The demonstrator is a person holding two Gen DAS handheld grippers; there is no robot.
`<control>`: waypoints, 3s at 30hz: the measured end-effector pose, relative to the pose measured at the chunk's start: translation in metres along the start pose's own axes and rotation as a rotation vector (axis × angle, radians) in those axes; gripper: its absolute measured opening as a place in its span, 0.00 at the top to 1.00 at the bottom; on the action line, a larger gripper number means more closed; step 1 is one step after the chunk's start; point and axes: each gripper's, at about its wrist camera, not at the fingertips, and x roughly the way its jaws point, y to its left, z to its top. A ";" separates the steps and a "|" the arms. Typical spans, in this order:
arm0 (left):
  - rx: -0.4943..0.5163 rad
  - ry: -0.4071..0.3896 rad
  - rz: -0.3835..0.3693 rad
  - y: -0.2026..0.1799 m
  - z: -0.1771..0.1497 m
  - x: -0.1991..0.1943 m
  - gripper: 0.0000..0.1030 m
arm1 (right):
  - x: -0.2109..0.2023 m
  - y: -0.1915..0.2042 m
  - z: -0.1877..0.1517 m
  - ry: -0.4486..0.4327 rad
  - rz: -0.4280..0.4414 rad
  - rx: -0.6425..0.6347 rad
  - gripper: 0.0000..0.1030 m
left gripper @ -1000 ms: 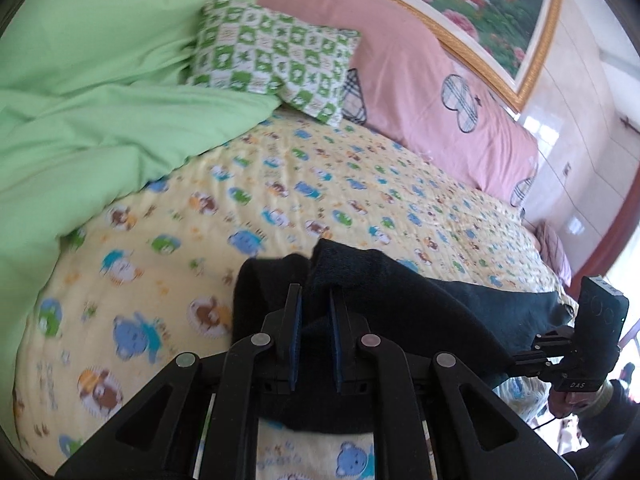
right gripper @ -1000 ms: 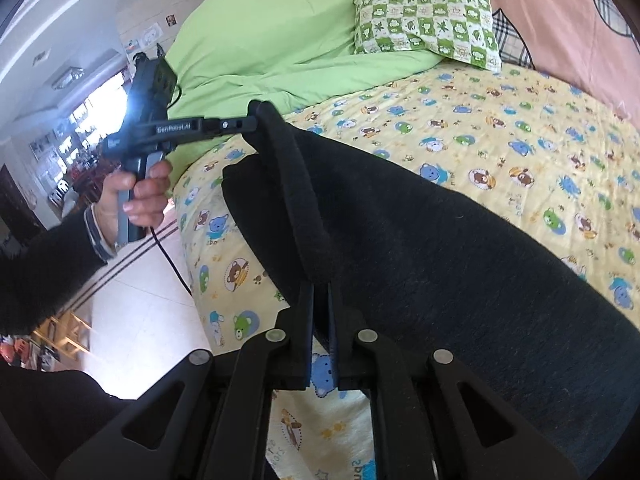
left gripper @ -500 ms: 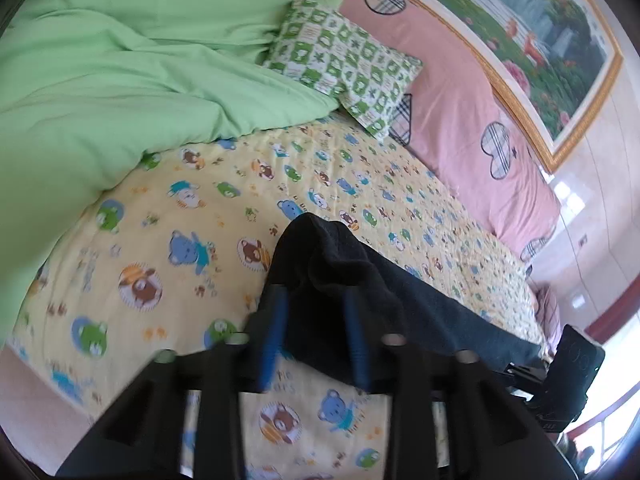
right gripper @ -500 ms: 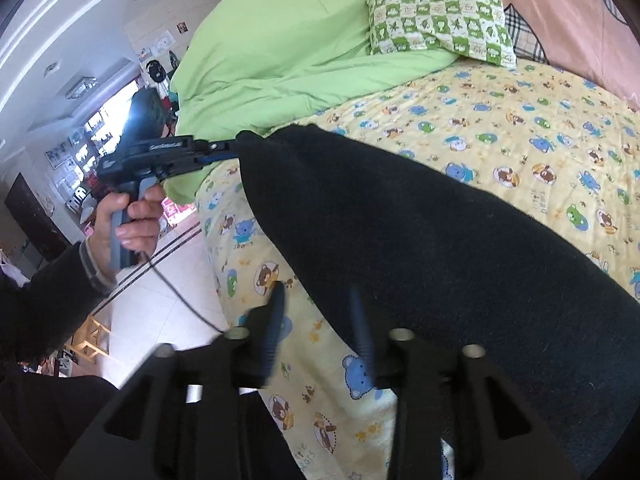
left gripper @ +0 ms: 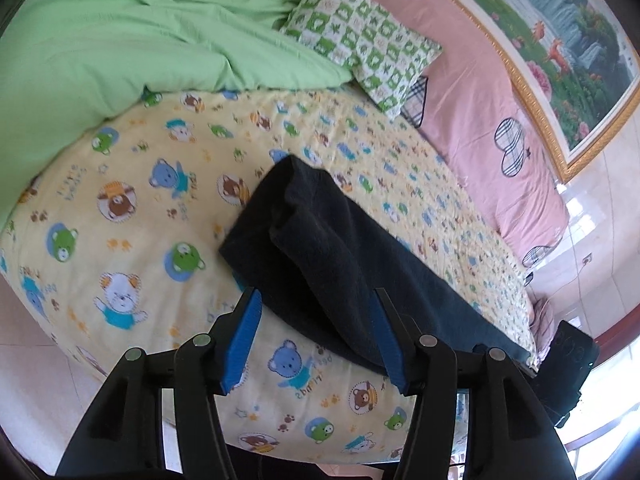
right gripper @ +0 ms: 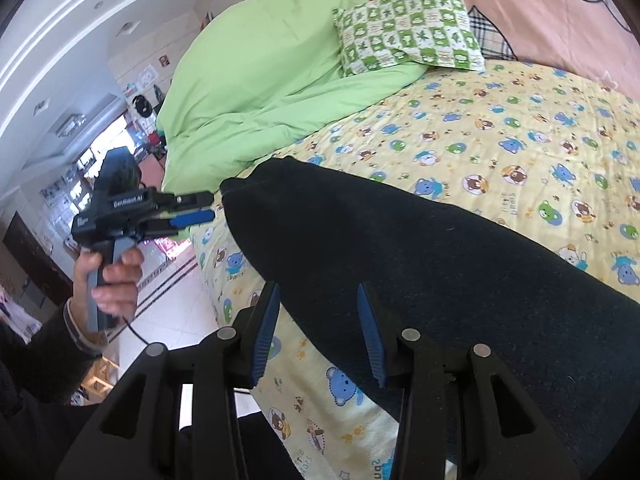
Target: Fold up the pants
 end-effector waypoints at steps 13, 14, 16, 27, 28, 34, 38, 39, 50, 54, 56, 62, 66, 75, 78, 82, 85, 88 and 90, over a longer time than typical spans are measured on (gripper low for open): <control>-0.050 0.064 0.107 0.002 0.004 0.020 0.42 | -0.012 -0.024 0.019 -0.040 -0.074 0.057 0.59; -0.053 0.072 0.116 0.005 0.005 0.021 0.42 | -0.013 -0.028 0.024 -0.043 -0.086 0.062 0.59; -0.059 0.084 0.130 0.009 0.005 0.024 0.42 | -0.014 -0.039 0.037 -0.040 -0.120 0.084 0.59; -0.072 0.111 0.126 0.023 0.009 0.039 0.42 | 0.047 -0.120 0.082 0.138 -0.114 0.286 0.51; -0.067 0.110 0.124 0.023 0.010 0.040 0.42 | 0.054 -0.123 0.083 0.166 -0.108 0.288 0.51; -0.034 0.103 0.133 0.017 0.012 0.050 0.42 | 0.091 -0.122 0.090 0.375 -0.056 0.191 0.54; 0.016 0.078 0.151 0.006 0.015 0.060 0.50 | 0.099 -0.107 0.092 0.479 -0.037 0.070 0.73; 0.030 0.075 0.158 0.004 0.015 0.062 0.53 | 0.100 -0.103 0.092 0.494 -0.036 0.047 0.76; 0.173 -0.134 0.091 -0.028 0.035 -0.002 0.80 | 0.063 -0.017 0.102 0.268 -0.397 -0.414 0.88; 0.181 -0.129 0.136 -0.010 0.041 0.000 0.80 | 0.072 -0.005 0.109 0.171 -0.417 -0.418 0.88; 0.179 -0.098 0.158 0.002 0.038 0.011 0.80 | 0.090 -0.007 0.106 0.169 -0.423 -0.403 0.88; 0.166 -0.027 0.219 0.026 0.033 0.032 0.65 | 0.140 -0.027 0.085 0.192 -0.481 -0.324 0.80; 0.145 -0.119 0.255 0.024 0.033 0.000 0.55 | 0.114 -0.031 0.091 0.111 -0.465 -0.218 0.63; 0.210 -0.157 0.153 -0.030 0.031 -0.023 0.43 | 0.016 -0.032 0.061 -0.030 -0.300 0.026 0.38; 0.256 -0.110 0.124 -0.055 0.023 -0.005 0.42 | -0.007 -0.035 0.036 -0.046 -0.306 0.107 0.38; 0.327 -0.021 0.053 -0.091 0.005 0.025 0.42 | -0.041 -0.040 0.003 -0.073 -0.342 0.186 0.38; 0.379 0.019 0.023 -0.115 -0.010 0.038 0.42 | -0.069 -0.044 -0.018 -0.106 -0.377 0.240 0.38; 0.420 0.064 -0.017 -0.139 -0.023 0.054 0.41 | -0.094 -0.050 -0.037 -0.143 -0.402 0.298 0.38; 0.444 0.087 -0.036 -0.152 -0.030 0.062 0.39 | -0.111 -0.053 -0.052 -0.172 -0.429 0.343 0.38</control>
